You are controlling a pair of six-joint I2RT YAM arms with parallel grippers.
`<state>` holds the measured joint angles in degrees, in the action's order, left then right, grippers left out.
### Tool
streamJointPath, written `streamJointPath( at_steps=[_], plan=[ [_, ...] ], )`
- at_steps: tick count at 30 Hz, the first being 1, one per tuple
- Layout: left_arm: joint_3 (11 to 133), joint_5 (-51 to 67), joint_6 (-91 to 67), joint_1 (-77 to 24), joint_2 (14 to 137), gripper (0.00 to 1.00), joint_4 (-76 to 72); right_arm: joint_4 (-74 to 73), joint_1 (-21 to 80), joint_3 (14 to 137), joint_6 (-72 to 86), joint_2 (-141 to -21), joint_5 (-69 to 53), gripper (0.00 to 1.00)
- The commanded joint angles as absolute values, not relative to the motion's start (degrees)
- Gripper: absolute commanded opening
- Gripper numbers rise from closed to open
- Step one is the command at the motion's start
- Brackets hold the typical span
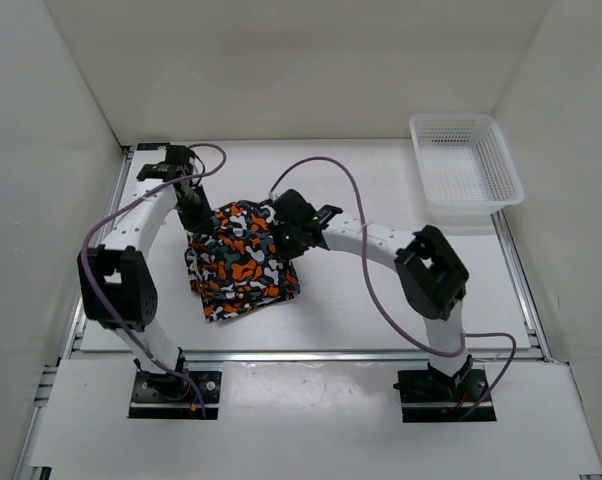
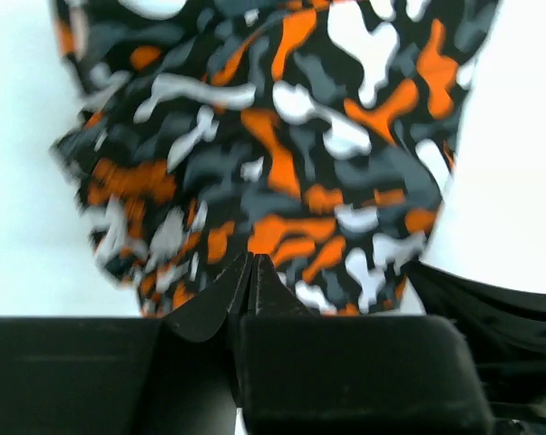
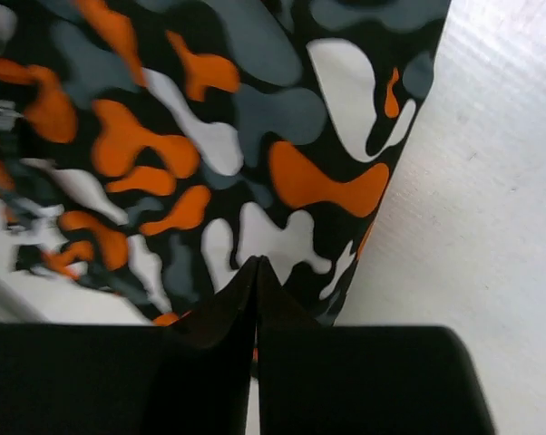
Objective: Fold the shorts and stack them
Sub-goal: Fold the shorts
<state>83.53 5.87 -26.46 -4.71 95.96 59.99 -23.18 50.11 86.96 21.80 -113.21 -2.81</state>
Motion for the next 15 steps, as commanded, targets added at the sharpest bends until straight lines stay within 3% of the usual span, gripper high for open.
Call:
streamJointPath(
  at_steps=[1, 11, 15],
  plan=[
    [82.27, 5.46, -26.89, -4.92, 102.81, 0.13, 55.37, -26.37, 50.01, 89.12, 20.57, -117.75, -4.31, 0.0],
    [87.53, 1.49, -24.35, -5.62, 119.7, 0.1, 53.09, -33.48, 48.44, 92.2, 28.9, -125.33, 2.81, 0.0],
    [95.34, 1.49, -23.73, -8.96, 124.97, 0.16, 56.5, -32.61, 44.92, 86.23, 33.83, -123.32, 2.81, 0.0]
  ],
)
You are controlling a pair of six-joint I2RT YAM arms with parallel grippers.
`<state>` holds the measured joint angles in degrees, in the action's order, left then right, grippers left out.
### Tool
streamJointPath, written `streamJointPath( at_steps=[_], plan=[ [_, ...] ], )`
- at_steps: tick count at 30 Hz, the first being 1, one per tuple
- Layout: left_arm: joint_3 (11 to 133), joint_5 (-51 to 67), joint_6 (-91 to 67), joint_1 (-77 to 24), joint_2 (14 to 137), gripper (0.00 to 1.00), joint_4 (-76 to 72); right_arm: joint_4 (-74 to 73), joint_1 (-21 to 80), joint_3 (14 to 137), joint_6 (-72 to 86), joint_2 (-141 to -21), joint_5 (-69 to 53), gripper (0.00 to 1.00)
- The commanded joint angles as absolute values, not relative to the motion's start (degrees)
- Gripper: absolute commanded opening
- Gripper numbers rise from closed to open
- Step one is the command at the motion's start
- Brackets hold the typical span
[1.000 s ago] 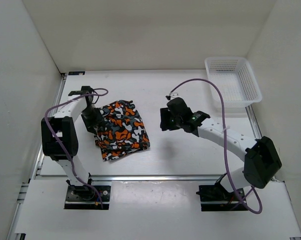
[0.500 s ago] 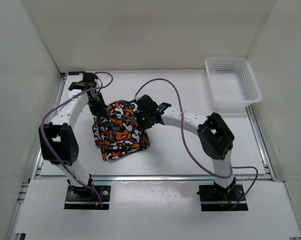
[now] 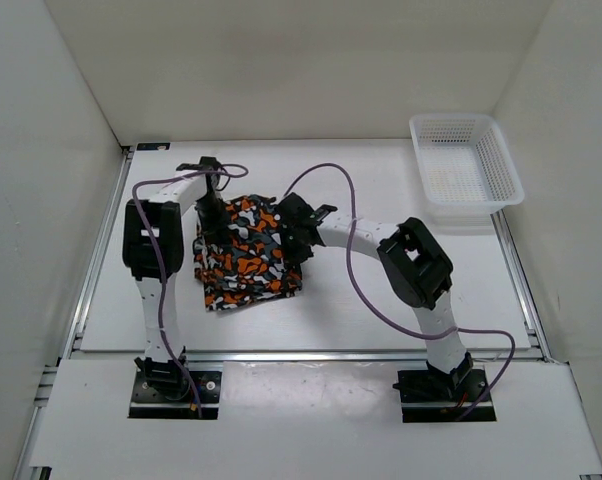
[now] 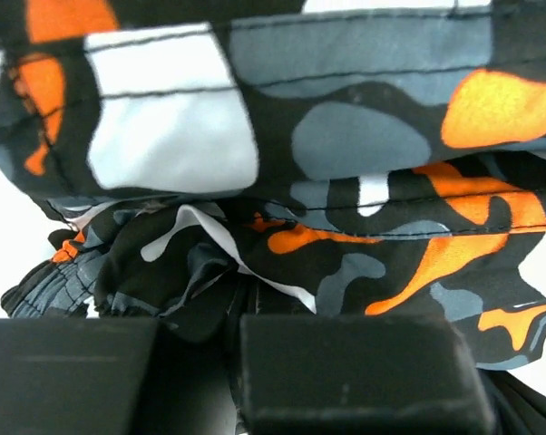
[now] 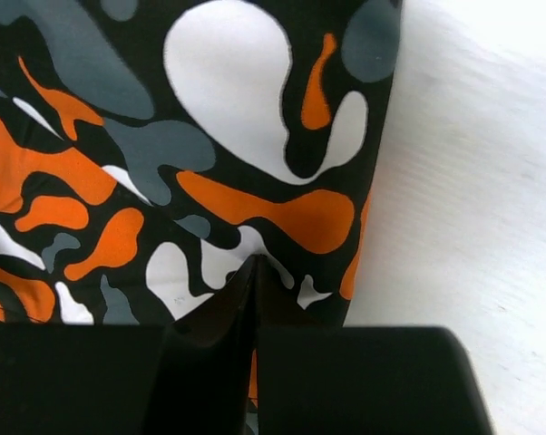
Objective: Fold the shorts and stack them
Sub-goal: Fold the shorts
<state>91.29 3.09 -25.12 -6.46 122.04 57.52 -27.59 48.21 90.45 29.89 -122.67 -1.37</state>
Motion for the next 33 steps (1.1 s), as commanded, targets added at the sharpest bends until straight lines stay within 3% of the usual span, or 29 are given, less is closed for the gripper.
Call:
streamJointPath(
  at_steps=[1, 6, 7, 10, 11, 12, 13, 14, 15, 16, 18, 28, 33],
  plan=[
    [99.28, 1.49, -23.73, -10.7, 127.07, 0.17, 57.3, -32.0, 44.39, 85.18, 33.84, -121.83, 2.81, 0.0],
    [108.62, 2.63, -23.2, -16.08, 130.52, 0.29, 60.82, -33.66, 42.63, 79.46, 35.68, -115.77, 11.76, 0.0],
    [109.15, 3.25, -23.2, -17.3, 130.52, 0.35, 60.82, -34.18, 41.32, 78.67, 36.38, -114.8, 13.08, 0.0],
    [110.47, 6.32, -23.2, -17.93, 128.33, 0.37, 60.82, -34.19, 39.65, 76.47, 35.86, -110.4, 16.69, 0.0],
    [111.44, 6.33, -23.2, -17.93, 126.75, 0.37, 60.82, -34.19, 39.64, 76.46, 35.08, -109.09, 17.4, 0.09],
    [111.97, 7.02, -23.2, -17.93, 125.69, 0.47, 62.04, -34.19, 39.64, 76.46, 33.5, -105.77, 18.79, 0.24],
    [112.49, 7.03, -23.2, -17.93, 124.55, 0.54, 62.57, -34.19, 39.64, 76.46, 32.79, -103.73, 21.42, 0.63],
    [113.02, 6.34, -23.2, -17.93, 121.84, 0.64, 63.36, -34.19, 39.64, 75.77, 32.09, -101.62, 22.92, 0.79],
    [113.81, 6.33, -22.59, -17.93, 120.16, 0.82, 63.89, -34.19, 39.03, 75.76, 30.95, -97.16, 23.98, 0.91],
    [113.82, 6.33, -22.59, -17.93, 118.23, 0.9, 64.42, -34.19, 39.02, 75.76, 30.33, -94.86, 24.6, 0.99],
    [113.82, 6.33, -22.59, -17.93, 111.93, 1.0, 64.42, -34.8, 37.01, 75.23, 29.63, -88.63, 26.44, 0.99],
    [98.73, 3.34, -24.34, -17.93, 79.5, 1.0, 59.34, -42.97, 30.32, 67.51, 30.14, -68.39, 33.57, 0.99],
    [90.63, 2.81, -24.35, -16.27, 69.36, 1.0, 58.71, -45.87, 29.71, 61.44, 32.07, -61.88, 34.1, 0.99]
  ],
)
